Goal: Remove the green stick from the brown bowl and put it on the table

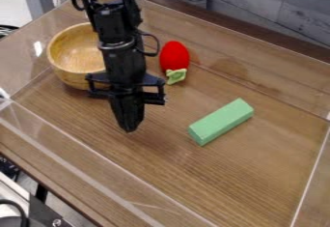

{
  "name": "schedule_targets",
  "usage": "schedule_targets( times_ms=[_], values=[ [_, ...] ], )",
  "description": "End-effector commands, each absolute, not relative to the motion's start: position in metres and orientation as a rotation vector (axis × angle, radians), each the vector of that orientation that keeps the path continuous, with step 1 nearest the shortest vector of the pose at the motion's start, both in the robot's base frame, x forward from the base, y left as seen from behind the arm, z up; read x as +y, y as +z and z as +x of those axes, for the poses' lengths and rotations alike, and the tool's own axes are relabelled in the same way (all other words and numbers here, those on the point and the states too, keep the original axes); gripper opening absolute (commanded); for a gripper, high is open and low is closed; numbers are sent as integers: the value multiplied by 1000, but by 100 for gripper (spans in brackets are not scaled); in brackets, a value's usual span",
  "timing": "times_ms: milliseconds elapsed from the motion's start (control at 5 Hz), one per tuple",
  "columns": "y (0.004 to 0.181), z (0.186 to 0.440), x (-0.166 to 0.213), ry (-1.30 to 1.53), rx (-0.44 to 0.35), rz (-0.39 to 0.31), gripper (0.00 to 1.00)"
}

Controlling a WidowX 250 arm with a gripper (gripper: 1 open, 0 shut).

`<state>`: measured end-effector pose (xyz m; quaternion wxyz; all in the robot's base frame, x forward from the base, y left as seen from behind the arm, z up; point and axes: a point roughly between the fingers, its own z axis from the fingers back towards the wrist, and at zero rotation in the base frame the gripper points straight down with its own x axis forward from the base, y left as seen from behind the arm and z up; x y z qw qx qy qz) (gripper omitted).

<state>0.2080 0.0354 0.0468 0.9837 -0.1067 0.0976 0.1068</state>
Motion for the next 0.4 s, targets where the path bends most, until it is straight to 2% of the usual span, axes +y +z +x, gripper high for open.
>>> schedule_targets(
  times_ms=[0, 200],
  values=[
    [53, 209, 40, 215, 169, -206, 0],
    [55, 206, 42, 207, 170, -206, 0]
  ],
)
